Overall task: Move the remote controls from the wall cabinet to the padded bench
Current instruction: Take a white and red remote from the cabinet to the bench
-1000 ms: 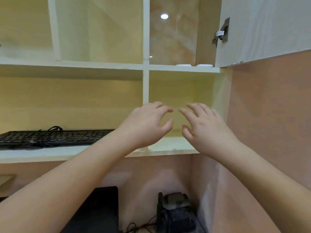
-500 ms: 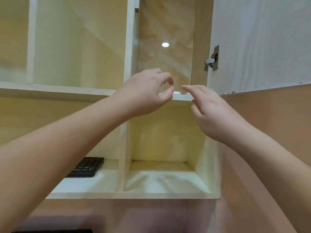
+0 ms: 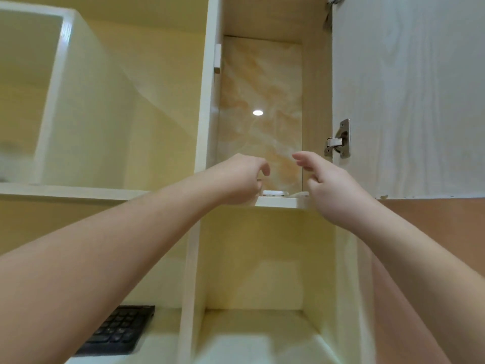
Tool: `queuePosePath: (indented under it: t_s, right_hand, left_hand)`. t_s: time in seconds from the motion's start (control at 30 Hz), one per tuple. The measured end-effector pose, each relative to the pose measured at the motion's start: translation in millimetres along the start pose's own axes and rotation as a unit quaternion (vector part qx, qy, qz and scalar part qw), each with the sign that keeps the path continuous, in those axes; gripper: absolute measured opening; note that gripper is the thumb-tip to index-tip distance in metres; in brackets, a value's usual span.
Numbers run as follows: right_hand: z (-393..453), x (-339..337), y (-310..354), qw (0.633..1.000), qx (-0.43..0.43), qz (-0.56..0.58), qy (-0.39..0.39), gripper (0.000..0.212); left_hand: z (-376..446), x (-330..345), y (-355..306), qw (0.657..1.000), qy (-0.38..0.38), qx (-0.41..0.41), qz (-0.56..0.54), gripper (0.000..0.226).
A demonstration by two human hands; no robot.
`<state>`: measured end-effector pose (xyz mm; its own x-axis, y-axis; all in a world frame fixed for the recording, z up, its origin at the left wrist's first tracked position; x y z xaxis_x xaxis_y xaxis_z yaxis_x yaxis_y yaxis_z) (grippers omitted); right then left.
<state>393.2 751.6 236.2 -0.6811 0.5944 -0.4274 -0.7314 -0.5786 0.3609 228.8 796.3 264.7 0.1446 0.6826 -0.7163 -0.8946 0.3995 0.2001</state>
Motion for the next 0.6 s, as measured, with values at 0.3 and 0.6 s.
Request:
queuePosePath:
  t_s: [0.3, 0.6]
  right_hand:
    - [58.2, 10.1, -3.7, 0.997, 0.044, -0.060, 0.035, 0.064]
    - [95.8, 30.6, -8.8, 0.960, 0.103, -0.205, 0.163, 0.065]
  left_hand:
    - [32.4, 5.7, -4.8, 0.998, 0.042, -0.040, -0.009, 0.054]
    - [47.8, 23.1, -5.4, 0.994, 0.042, -0.064, -0.080, 0.028]
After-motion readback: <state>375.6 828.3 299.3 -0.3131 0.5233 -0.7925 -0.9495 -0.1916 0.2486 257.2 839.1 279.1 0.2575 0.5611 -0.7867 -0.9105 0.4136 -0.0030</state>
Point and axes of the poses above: each hand's wrist, its own z-axis towards the middle knuckle, its own x-axis out of the palm, y = z × x, the point moved 1 cm from there along z, towards the middle knuckle, and after that the axes turned 11 degrees about z, right-handed, at the moved point
